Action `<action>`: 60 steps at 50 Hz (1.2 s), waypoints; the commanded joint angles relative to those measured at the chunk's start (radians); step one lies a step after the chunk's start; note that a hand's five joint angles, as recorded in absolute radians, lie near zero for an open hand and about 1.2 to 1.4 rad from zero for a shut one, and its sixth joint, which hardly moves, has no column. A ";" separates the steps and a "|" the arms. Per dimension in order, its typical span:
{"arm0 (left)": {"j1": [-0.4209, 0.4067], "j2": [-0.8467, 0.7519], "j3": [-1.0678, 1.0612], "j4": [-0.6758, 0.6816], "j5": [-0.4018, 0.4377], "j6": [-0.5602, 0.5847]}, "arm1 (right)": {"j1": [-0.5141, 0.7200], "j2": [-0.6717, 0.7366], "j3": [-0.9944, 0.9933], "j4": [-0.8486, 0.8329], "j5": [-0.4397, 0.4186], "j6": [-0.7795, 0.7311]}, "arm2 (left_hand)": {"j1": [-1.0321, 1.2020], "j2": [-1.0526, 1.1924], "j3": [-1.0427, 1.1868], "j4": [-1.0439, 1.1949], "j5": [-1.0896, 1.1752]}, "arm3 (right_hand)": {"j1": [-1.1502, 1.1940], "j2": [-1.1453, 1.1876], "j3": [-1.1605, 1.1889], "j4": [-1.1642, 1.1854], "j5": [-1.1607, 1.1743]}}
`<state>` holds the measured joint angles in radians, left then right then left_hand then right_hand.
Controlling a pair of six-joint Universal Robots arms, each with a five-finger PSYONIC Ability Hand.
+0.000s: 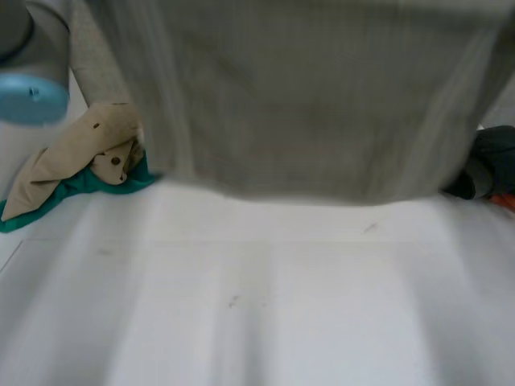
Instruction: Fold the laundry.
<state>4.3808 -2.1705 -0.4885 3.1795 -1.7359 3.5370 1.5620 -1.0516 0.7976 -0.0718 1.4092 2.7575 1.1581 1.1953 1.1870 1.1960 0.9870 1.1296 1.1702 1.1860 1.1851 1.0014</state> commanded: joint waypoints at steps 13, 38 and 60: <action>0.020 0.006 -0.317 0.244 0.026 -0.081 | 0.075 0.051 0.106 0.016 -0.053 0.061 | 0.238 0.201 0.209 0.200 0.235 | 0.267 0.226 0.210 0.211 0.220; 0.069 0.268 -1.271 -0.252 0.038 0.538 | -0.111 -0.053 0.593 0.780 -0.070 -0.659 | 0.238 0.201 0.209 0.200 0.235 | 0.267 0.226 0.210 0.211 0.220; -0.012 0.100 -0.799 -0.179 0.035 0.332 | -0.063 0.053 0.482 0.371 -0.115 -0.423 | 0.238 0.201 0.209 0.200 0.235 | 0.267 0.226 0.210 0.211 0.220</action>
<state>4.4043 -1.9032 -1.5374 2.9852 -1.6391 3.9908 1.4660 -1.0626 1.3614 0.4376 1.2774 2.1969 1.1581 1.1957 1.1877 1.1976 0.9870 1.1296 1.1702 1.1860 1.1851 1.0186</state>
